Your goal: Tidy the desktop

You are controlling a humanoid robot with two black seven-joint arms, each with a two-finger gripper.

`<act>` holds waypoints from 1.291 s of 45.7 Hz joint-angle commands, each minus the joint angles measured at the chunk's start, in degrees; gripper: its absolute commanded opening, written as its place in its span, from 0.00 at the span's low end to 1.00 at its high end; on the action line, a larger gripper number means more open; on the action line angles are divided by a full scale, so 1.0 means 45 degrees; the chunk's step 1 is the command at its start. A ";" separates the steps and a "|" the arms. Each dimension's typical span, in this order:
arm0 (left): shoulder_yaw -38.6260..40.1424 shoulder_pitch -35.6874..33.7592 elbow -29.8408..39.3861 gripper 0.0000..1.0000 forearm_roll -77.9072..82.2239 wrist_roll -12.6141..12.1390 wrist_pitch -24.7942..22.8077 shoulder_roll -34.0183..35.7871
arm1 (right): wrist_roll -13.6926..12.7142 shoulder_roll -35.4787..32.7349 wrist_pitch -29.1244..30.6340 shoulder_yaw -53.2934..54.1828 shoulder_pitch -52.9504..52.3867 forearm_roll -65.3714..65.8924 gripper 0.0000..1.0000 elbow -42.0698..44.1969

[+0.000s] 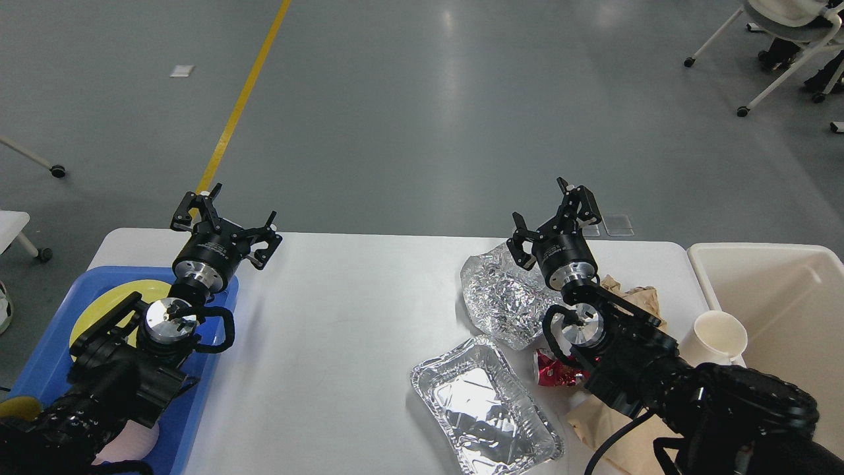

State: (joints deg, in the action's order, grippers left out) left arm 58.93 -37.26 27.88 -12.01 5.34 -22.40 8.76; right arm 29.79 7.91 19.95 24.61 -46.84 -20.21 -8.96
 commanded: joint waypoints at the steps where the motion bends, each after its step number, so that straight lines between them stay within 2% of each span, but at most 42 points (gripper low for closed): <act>1: 0.0011 0.0000 -0.0004 0.97 -0.0006 0.0064 -0.0003 -0.0012 | 0.0000 0.0000 0.0001 0.0000 0.0000 0.0000 1.00 0.0000; 25: 0.0264 0.0019 -0.0335 1.00 -0.0201 0.0064 -0.0413 -0.0187 | 0.0000 0.0000 0.0001 0.0000 0.0000 0.0000 1.00 0.0000; 28: 0.0382 0.0000 -0.0686 1.00 -0.0201 0.0084 -0.1055 -0.0422 | 0.0000 0.0000 0.0001 0.0000 0.0000 0.0000 1.00 0.0000; 33: 0.0519 0.0000 -0.1545 1.00 -0.0221 0.0084 -0.2695 -0.0676 | 0.0000 0.0000 0.0001 0.0000 0.0000 0.0000 1.00 0.0000; 36: 0.0558 0.0000 -0.1917 1.00 -0.0240 0.0103 -0.3166 -0.0774 | 0.0000 0.0000 0.0001 0.0000 0.0000 0.0000 1.00 0.0000; 59: 0.0655 0.0039 -0.1937 1.00 -0.0299 0.0182 -0.3441 -0.0833 | 0.0000 0.0000 0.0001 0.0000 0.0000 0.0000 1.00 0.0000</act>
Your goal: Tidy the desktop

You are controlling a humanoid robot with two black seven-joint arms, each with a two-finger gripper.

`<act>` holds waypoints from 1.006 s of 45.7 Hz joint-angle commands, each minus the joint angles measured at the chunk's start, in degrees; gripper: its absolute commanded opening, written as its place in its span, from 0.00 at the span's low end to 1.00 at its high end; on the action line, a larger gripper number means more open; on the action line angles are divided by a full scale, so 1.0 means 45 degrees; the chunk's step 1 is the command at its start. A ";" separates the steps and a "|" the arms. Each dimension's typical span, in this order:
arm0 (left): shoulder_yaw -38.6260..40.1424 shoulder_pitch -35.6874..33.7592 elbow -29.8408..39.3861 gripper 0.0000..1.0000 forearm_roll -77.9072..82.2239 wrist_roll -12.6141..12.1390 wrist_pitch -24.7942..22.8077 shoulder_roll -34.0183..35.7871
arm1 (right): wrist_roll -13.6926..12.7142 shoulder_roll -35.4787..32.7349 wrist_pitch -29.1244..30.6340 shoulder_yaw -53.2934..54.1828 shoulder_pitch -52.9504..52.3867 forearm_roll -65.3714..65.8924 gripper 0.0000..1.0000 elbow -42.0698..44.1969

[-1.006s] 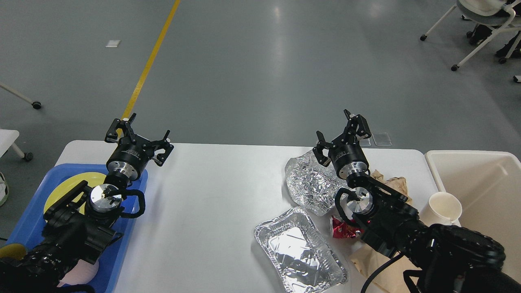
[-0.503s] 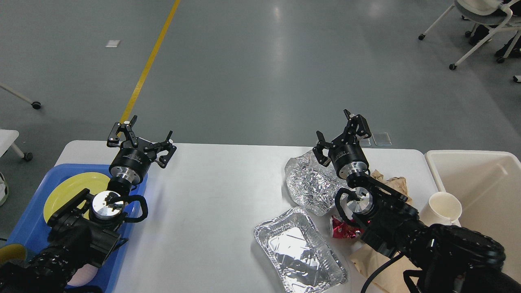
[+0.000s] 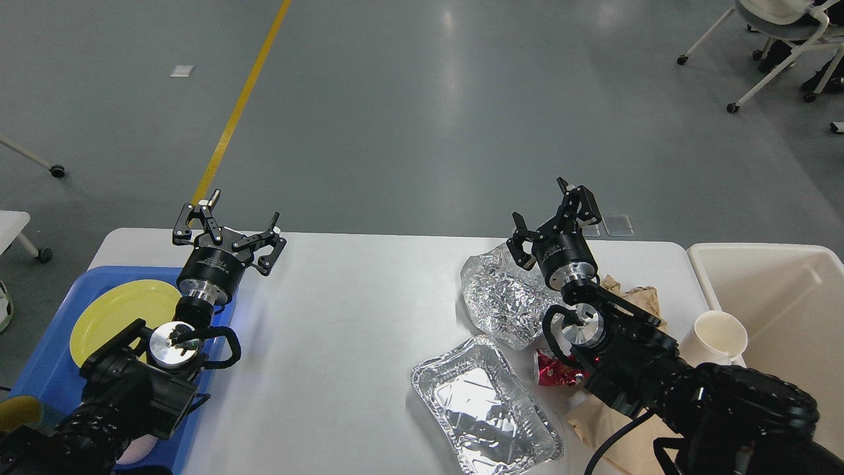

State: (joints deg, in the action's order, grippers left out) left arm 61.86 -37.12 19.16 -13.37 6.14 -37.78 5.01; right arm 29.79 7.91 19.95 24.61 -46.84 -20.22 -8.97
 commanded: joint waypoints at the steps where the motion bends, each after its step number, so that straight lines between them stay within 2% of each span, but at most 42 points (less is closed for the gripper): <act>1: 0.0004 0.0006 0.0000 1.00 0.0002 0.0002 -0.0022 -0.0001 | 0.0000 0.0001 0.0000 0.0000 0.0000 0.0000 1.00 0.0000; 33: 0.0004 0.0006 0.0000 1.00 0.0002 0.0002 -0.0022 -0.0001 | -0.0078 0.0098 -0.0136 -0.0058 -0.0156 -0.0019 1.00 0.0020; 46: 0.0004 0.0006 0.0000 1.00 0.0002 0.0002 -0.0022 -0.0001 | -0.0078 0.0098 -0.0136 -0.0837 -0.2810 -0.0039 1.00 0.0136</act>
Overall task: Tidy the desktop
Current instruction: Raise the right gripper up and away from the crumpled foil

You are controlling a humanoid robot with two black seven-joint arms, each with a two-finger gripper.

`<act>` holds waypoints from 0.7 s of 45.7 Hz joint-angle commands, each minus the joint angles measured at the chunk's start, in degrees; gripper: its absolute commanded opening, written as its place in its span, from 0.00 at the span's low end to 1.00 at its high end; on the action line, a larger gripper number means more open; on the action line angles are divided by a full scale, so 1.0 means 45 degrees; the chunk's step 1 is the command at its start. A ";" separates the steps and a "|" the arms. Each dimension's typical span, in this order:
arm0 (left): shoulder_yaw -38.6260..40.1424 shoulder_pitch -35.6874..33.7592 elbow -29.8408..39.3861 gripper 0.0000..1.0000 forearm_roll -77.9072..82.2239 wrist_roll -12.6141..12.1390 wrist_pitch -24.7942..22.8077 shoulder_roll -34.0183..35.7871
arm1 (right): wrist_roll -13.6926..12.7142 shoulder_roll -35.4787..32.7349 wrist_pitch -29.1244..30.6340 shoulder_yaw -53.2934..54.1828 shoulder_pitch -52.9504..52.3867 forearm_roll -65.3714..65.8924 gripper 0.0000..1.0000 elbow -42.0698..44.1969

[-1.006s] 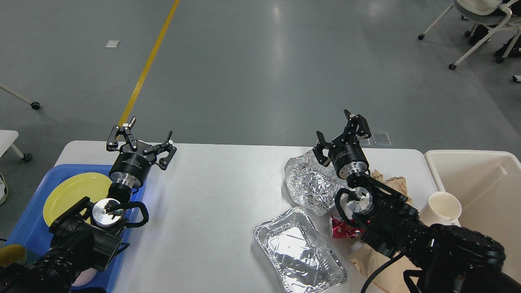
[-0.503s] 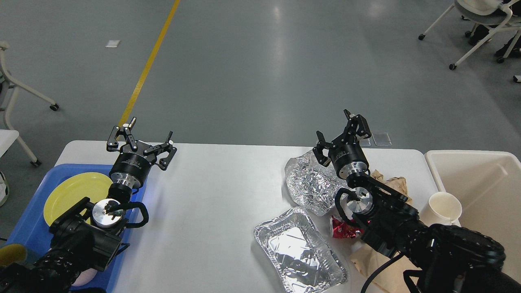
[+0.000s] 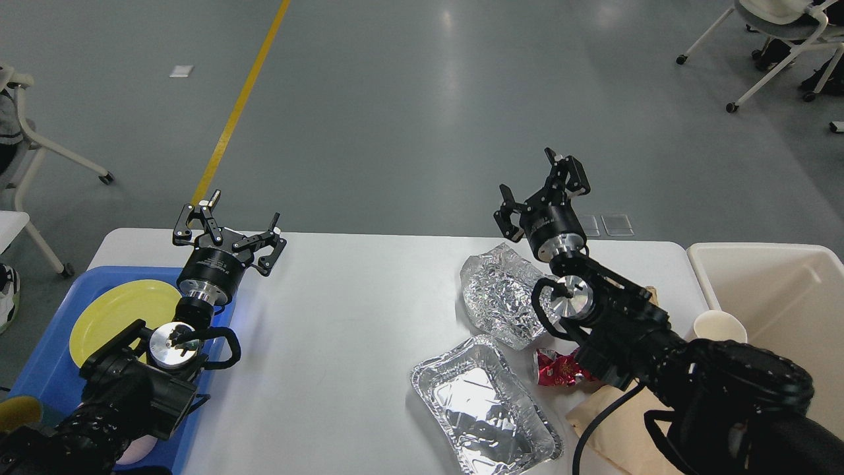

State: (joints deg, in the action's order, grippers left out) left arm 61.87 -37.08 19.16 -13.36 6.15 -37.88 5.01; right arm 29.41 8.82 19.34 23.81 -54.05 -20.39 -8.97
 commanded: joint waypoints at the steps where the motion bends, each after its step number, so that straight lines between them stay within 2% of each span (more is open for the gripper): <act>1: 0.0001 -0.0002 0.0000 1.00 0.0000 0.0000 0.0000 0.0000 | 0.0007 -0.0144 -0.0001 -0.1049 -0.1521 0.0019 1.00 0.0157; 14: 0.0001 -0.0002 0.0000 1.00 0.0000 0.0000 0.0000 0.0000 | 0.0007 -0.0475 0.0096 -0.8118 -0.4647 0.0116 1.00 0.0236; 20: 0.0001 -0.0002 0.0000 1.00 0.0000 0.0000 0.0000 0.0000 | 0.0007 -0.1119 0.0214 -1.0464 -0.5507 0.0136 1.00 0.0177; 26: 0.0001 -0.0002 0.0000 1.00 0.0000 0.0000 -0.0019 0.0000 | 0.0007 -0.2427 0.0272 -1.2710 -0.5976 0.0234 1.00 -0.0154; 29: 0.0001 -0.0002 0.0000 1.00 0.0000 0.0000 -0.0019 0.0000 | 0.0007 -0.3033 0.0312 -1.3336 -0.6658 0.0253 1.00 -0.1049; 32: 0.0001 -0.0002 0.0000 1.00 0.0000 0.0000 -0.0019 0.0000 | 0.0007 -0.3891 0.0312 -1.3709 -0.7556 0.0253 1.00 -0.2902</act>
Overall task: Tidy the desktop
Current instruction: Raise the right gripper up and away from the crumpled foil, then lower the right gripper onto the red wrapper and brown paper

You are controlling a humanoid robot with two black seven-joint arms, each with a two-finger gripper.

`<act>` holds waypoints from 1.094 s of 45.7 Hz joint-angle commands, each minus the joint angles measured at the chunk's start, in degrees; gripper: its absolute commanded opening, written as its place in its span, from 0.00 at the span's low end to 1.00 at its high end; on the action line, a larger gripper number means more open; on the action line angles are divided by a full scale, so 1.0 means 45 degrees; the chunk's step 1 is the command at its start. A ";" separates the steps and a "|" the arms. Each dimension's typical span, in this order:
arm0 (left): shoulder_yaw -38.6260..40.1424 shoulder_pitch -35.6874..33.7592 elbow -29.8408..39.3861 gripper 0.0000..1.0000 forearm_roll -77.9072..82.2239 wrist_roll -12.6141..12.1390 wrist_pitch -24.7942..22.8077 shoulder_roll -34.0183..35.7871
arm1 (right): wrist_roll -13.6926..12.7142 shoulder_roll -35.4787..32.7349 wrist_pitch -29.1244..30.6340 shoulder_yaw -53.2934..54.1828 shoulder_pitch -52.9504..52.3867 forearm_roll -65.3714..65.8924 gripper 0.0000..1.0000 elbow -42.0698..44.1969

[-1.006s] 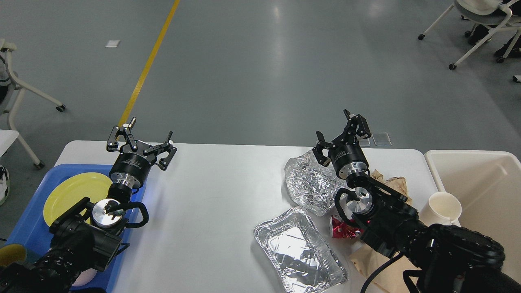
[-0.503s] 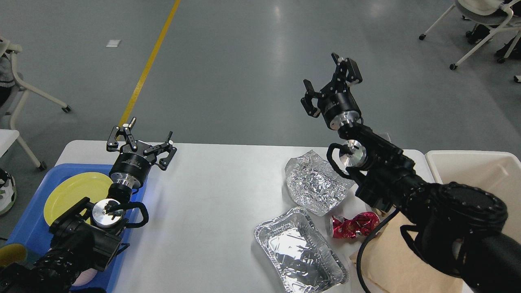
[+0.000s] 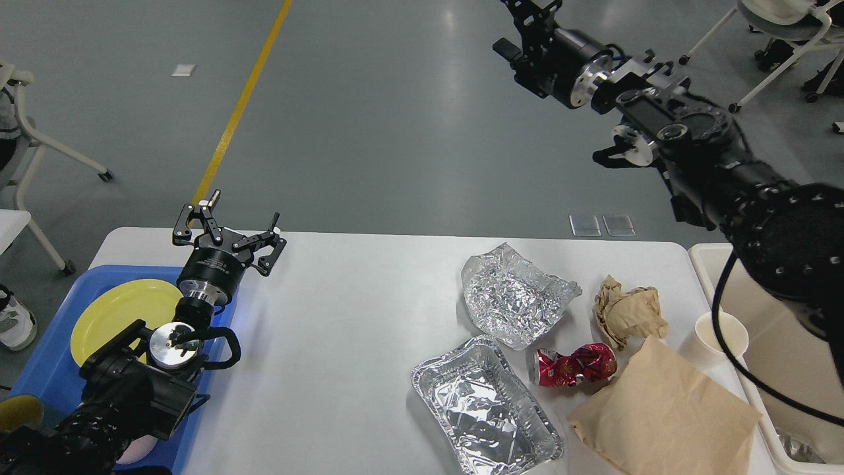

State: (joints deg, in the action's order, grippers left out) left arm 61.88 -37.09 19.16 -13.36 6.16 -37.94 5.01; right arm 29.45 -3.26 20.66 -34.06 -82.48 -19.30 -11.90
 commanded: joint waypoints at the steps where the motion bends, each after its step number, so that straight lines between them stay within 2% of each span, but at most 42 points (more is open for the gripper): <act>1: -0.0001 -0.0001 0.0000 1.00 0.0000 -0.0001 -0.0006 0.0000 | -0.0001 -0.1481 0.0018 -0.0908 -0.1552 0.0012 1.00 -0.2993; 3: -0.0001 -0.0001 0.0000 1.00 0.0000 -0.0001 -0.0025 0.0000 | -0.0001 -0.1950 0.0018 -0.1180 -0.2099 0.0031 1.00 -0.4711; 4: -0.0001 -0.0001 0.0000 1.00 0.0000 -0.0001 -0.0025 0.0000 | -0.0001 -0.2300 0.0018 -0.1743 -0.2566 0.0031 1.00 -0.6440; 7: -0.0001 -0.0001 0.0000 1.00 0.0000 -0.0001 -0.0025 0.0000 | -0.0001 -0.2518 0.0037 -0.3091 -0.2882 0.0031 1.00 -0.7763; 12: -0.0001 -0.0001 0.0000 1.00 0.0000 -0.0001 -0.0025 0.0000 | -0.0001 -0.2480 0.0037 -0.5338 -0.3467 0.0031 1.00 -0.7922; 21: -0.0001 -0.0001 0.0000 1.00 0.0000 -0.0001 -0.0025 0.0000 | 0.0018 -0.2402 0.0135 -0.8697 -0.6142 0.0031 1.00 -0.8544; 25: -0.0020 -0.0001 0.0000 1.00 0.0000 -0.0001 -0.0025 0.0000 | -0.0001 -0.1836 0.0894 -0.9248 -0.6982 0.0051 1.00 -1.0632; 29: -0.0001 -0.0001 0.0000 1.00 0.0000 -0.0001 -0.0025 0.0000 | -0.0001 -0.1738 0.2027 -0.9209 -0.7511 0.0070 1.00 -1.1710; 36: -0.0001 -0.0001 0.0000 1.00 0.0000 -0.0001 -0.0045 0.0000 | -0.0001 -0.1581 0.4234 -0.9131 -0.7765 0.0012 1.00 -1.2004; 44: -0.0020 -0.0001 0.0000 1.00 0.0000 -0.0001 -0.0045 0.0000 | -0.0001 -0.1620 0.5075 -0.9482 -0.8117 0.0031 1.00 -1.2179; 50: -0.0001 -0.0001 0.0000 1.00 0.0000 -0.0001 -0.0045 0.0000 | -0.0137 -0.1542 0.6520 -0.9346 -0.8176 0.0129 1.00 -1.2473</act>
State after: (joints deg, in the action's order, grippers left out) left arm 61.85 -37.09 19.16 -13.36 6.16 -38.14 5.01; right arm 29.42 -10.50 45.55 -76.60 -119.02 -19.14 -67.17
